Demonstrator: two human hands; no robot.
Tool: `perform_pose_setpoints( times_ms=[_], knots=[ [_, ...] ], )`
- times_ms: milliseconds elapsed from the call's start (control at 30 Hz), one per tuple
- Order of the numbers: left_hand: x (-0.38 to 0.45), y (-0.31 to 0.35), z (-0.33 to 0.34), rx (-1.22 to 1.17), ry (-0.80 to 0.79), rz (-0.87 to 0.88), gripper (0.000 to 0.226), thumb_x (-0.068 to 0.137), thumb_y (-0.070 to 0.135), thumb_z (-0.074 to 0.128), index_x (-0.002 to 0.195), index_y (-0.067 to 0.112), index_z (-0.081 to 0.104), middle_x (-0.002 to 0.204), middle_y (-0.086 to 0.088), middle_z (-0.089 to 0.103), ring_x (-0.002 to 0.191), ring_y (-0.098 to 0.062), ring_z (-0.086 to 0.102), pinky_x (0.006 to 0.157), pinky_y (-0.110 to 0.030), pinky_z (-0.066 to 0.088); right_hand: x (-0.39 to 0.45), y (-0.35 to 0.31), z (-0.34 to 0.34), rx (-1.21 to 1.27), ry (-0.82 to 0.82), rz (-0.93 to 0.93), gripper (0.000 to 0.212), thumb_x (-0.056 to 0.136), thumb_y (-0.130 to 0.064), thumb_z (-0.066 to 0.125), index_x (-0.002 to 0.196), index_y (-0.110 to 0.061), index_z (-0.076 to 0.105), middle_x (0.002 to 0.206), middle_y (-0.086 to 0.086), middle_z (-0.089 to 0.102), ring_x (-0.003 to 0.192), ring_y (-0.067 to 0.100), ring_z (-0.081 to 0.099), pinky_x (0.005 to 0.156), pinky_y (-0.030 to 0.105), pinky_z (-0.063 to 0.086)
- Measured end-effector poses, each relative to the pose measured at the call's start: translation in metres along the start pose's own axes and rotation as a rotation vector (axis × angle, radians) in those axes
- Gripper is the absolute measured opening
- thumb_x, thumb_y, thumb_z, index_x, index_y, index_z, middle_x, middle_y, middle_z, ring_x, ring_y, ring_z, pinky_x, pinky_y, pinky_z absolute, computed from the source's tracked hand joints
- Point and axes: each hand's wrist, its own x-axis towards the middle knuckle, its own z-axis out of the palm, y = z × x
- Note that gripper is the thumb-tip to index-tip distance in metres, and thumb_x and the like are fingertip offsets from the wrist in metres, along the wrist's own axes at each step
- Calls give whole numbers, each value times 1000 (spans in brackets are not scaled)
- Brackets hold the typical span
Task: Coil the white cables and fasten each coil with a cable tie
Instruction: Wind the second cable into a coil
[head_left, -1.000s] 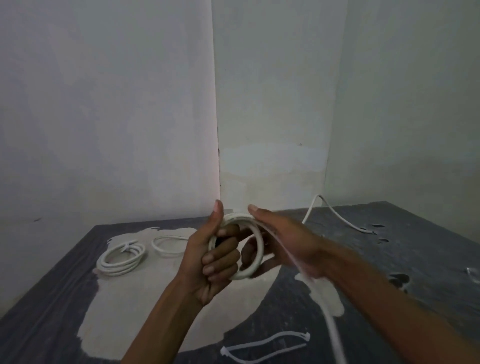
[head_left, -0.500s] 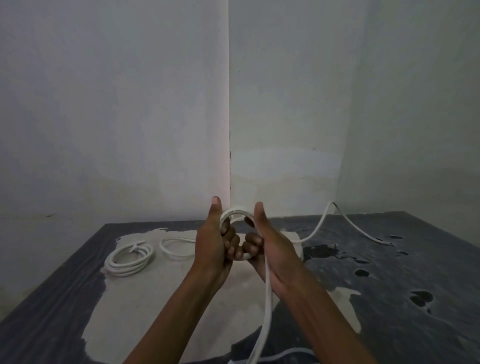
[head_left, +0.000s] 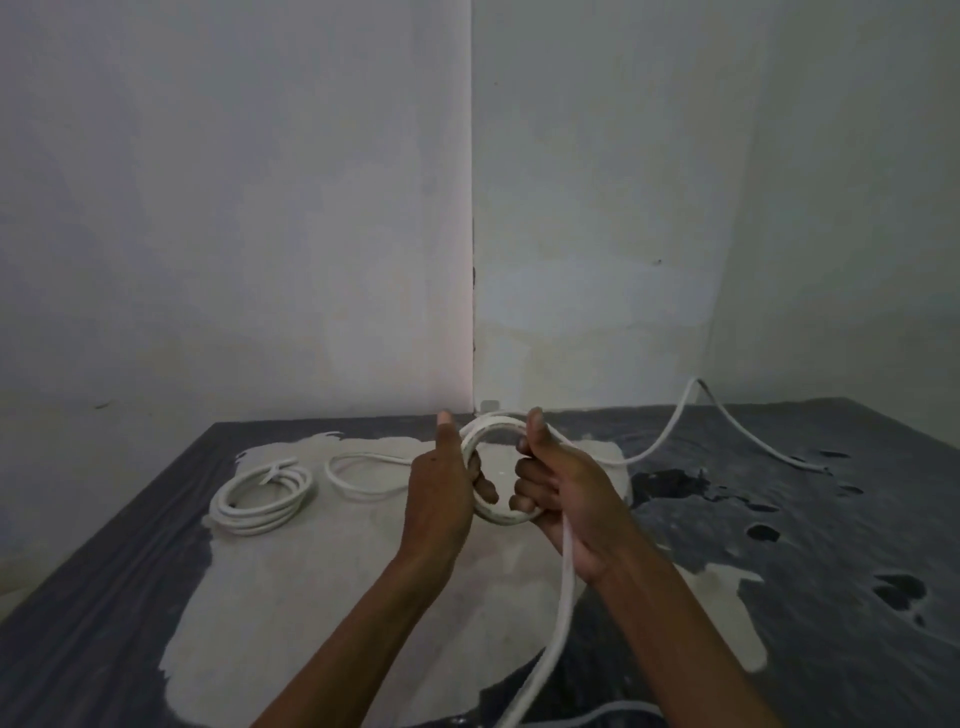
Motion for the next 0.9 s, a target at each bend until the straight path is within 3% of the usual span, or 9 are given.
perform_pose_setpoints(
  times_ms=[133, 233, 333, 433, 500, 567, 633, 767, 900],
  knots=[
    [-5, -28, -16, 194, -289, 143, 46, 96, 48, 23, 90, 21, 60, 75, 4, 73, 70, -9, 68, 67, -28, 56, 5, -8, -11, 262, 264, -60, 32, 83, -38, 63, 69, -12, 52, 43, -5, 29, 31, 4, 28, 32, 17, 32],
    [-29, -46, -36, 302, -471, 317, 15, 98, 33, 44, 109, 29, 54, 109, 16, 64, 97, -2, 61, 82, -25, 52, 5, -16, -21, 451, 499, -167, 33, 95, -33, 57, 69, -14, 47, 43, -4, 35, 27, 4, 28, 30, 15, 30],
    [-52, -49, -25, 393, -619, 250, 49, 86, 32, 65, 127, 44, 39, 124, 29, 49, 110, 11, 50, 90, -14, 46, -2, -8, -19, 518, 682, -184, 34, 92, -37, 60, 68, -17, 46, 42, -6, 39, 29, 5, 33, 35, 15, 34],
    [-63, -43, 10, -21, -348, 55, 32, 88, 41, 58, 118, 34, 53, 116, 24, 59, 106, 1, 59, 97, -33, 49, -8, 4, -12, 519, 816, -161, 32, 88, -46, 62, 72, -20, 51, 50, -5, 39, 36, 6, 37, 43, 19, 35],
    [-67, -33, 24, -112, -124, 2, 42, 92, 56, 38, 122, 31, 54, 120, 15, 60, 110, -4, 57, 102, -35, 44, -9, 9, -8, 472, 844, -163, 35, 86, -47, 63, 70, -20, 49, 52, -5, 37, 41, 8, 36, 44, 21, 33],
    [-70, -25, 27, -116, 39, 100, 48, 95, 55, 29, 129, 30, 52, 127, 11, 58, 119, -7, 53, 108, -35, 38, -10, 16, -3, 373, 837, -156, 34, 86, -45, 64, 70, -18, 50, 52, -5, 38, 43, 9, 36, 45, 22, 35],
    [-68, -18, 23, -115, 183, 206, 37, 99, 43, 32, 127, 30, 53, 127, 12, 59, 121, -4, 52, 107, -32, 39, -13, 24, 6, 263, 795, -107, 35, 87, -44, 64, 67, -17, 52, 48, -5, 41, 46, 11, 38, 48, 26, 36],
    [-45, -11, 3, -84, 299, 191, 27, 101, 30, 33, 119, 31, 54, 114, 15, 62, 112, 0, 56, 101, -28, 44, -18, 34, 29, 153, 584, -143, 51, 92, -42, 59, 48, -20, 45, 42, -3, 33, 41, 11, 30, 45, 27, 31],
    [-37, -3, -20, 67, 318, 342, 26, 100, 27, 34, 111, 25, 57, 86, 17, 62, 77, 15, 58, 70, -9, 51, -23, 39, 45, -39, 391, -127, 55, 95, -42, 53, 46, -20, 44, 43, -2, 34, 42, 12, 31, 50, 28, 36]
  ],
)
